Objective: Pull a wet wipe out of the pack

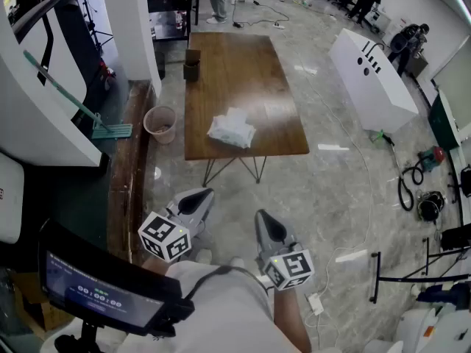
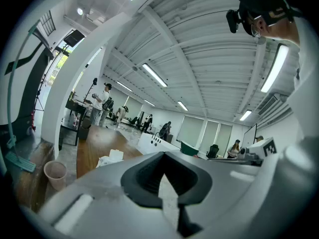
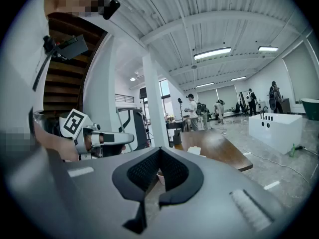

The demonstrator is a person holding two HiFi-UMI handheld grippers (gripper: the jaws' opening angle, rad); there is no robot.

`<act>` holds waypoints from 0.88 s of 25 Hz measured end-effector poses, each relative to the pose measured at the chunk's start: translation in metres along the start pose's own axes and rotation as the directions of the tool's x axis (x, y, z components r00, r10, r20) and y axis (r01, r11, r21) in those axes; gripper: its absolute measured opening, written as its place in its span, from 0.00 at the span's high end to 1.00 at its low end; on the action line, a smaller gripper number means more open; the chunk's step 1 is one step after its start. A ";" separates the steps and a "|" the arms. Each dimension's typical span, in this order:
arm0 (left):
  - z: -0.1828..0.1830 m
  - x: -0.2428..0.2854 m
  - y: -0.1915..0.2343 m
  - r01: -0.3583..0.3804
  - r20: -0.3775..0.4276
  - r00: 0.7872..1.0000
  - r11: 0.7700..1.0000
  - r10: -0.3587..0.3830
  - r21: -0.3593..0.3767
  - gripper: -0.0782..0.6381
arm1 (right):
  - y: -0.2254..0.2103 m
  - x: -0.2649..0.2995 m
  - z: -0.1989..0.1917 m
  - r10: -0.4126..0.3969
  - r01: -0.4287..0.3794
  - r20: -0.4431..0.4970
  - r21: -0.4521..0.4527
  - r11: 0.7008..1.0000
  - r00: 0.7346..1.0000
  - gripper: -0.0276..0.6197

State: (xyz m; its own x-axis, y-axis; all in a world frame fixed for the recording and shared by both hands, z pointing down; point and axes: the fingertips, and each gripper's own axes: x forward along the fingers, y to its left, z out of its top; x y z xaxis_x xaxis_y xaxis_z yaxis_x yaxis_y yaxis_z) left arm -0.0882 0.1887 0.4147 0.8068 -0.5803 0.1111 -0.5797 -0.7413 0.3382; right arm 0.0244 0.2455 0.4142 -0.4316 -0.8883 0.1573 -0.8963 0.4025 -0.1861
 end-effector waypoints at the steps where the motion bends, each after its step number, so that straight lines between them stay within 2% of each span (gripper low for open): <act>1: 0.001 0.001 0.000 0.002 0.001 1.000 1.000 -0.002 0.001 0.89 | 0.000 0.000 0.000 -0.002 0.002 0.000 -0.003 1.000 1.000 0.95; 9: -0.006 0.003 -0.002 0.018 -0.009 1.000 1.000 -0.018 -0.009 0.89 | -0.003 -0.007 -0.002 -0.019 0.019 -0.009 -0.015 1.000 1.000 0.95; 12: -0.006 0.003 -0.003 0.022 -0.007 1.000 1.000 -0.022 -0.017 0.89 | -0.005 -0.008 0.000 -0.030 0.030 -0.008 0.006 1.000 1.000 0.95; 18: -0.018 -0.009 0.022 0.015 -0.021 1.000 0.997 -0.017 -0.081 0.89 | 0.005 0.000 -0.019 -0.045 0.048 -0.054 0.057 0.997 0.998 0.95; 22: -0.022 -0.024 0.042 0.008 -0.026 1.000 0.993 -0.011 -0.121 0.89 | -0.005 0.000 -0.035 -0.119 0.124 -0.106 0.044 0.991 0.987 0.95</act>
State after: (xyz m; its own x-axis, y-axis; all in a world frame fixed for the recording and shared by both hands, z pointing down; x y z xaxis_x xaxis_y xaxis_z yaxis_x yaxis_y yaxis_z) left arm -0.1293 0.1793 0.4463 0.8160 -0.5627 0.1320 -0.5553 -0.6999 0.4492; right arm 0.0251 0.2518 0.4488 -0.3303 -0.9013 0.2802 -0.9376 0.2791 -0.2073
